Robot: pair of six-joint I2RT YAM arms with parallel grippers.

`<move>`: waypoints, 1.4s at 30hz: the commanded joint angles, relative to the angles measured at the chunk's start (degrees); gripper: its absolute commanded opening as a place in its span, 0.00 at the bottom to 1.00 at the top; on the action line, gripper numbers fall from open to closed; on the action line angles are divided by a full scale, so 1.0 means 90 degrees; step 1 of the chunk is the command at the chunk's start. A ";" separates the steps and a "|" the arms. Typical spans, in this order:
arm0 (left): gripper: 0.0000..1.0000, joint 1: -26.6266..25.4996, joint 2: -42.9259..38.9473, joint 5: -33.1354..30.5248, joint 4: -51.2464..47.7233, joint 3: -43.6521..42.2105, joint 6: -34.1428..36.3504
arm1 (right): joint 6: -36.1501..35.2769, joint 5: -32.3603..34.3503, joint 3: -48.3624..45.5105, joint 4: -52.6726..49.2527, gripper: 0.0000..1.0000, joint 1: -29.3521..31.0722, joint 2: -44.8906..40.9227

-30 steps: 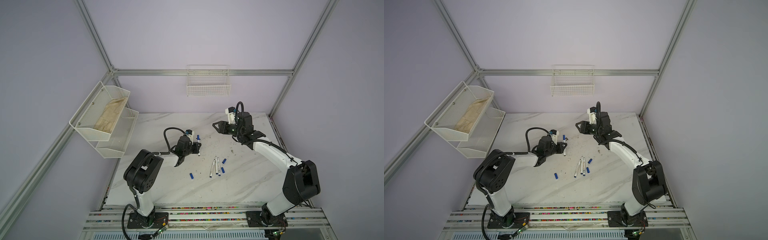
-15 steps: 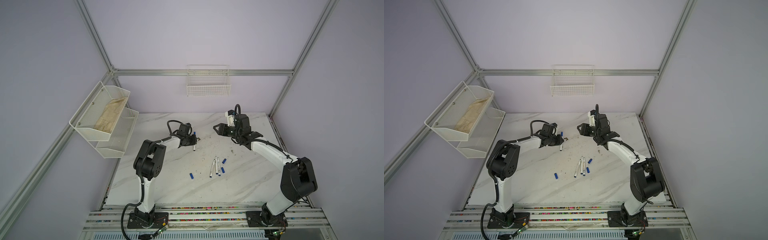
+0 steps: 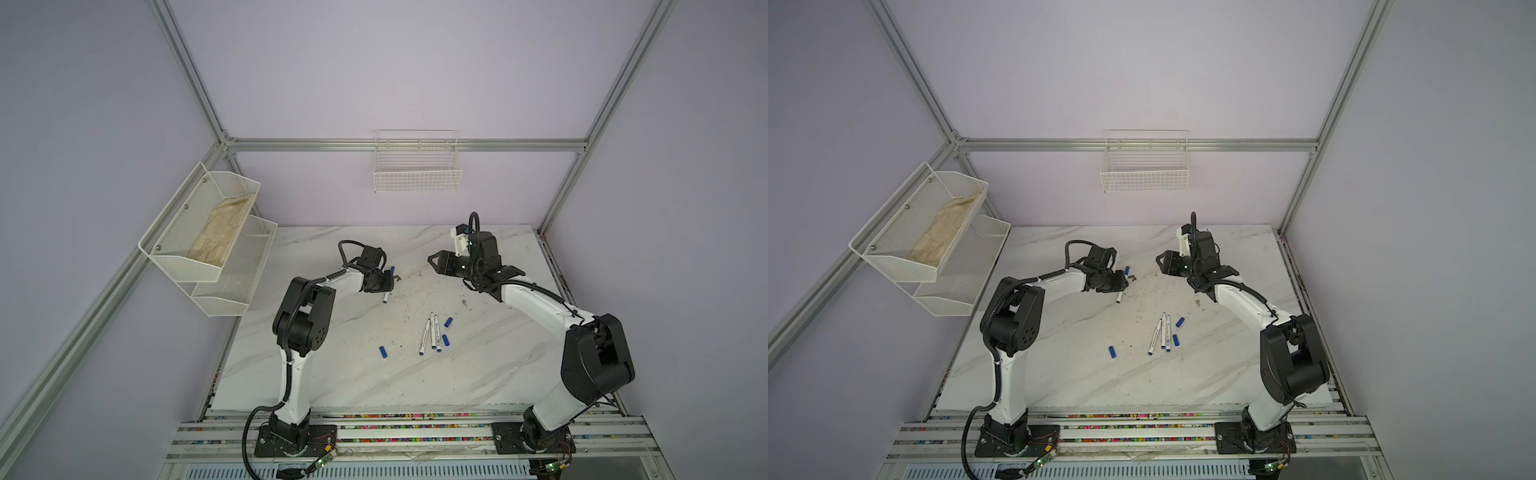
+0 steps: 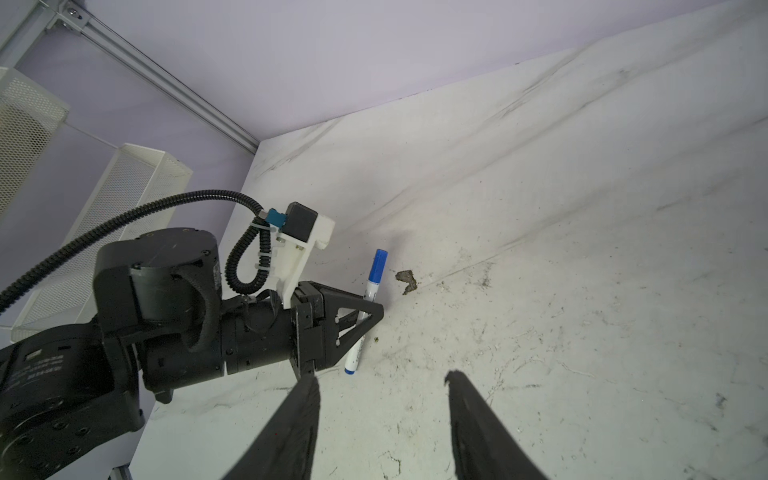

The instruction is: Insert the pens into the pen caps

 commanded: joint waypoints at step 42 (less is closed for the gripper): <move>0.21 -0.0058 0.0036 0.0502 -0.0054 0.0234 -0.0636 | -0.0375 -0.0442 0.1261 -0.0647 0.47 0.0532 0.2650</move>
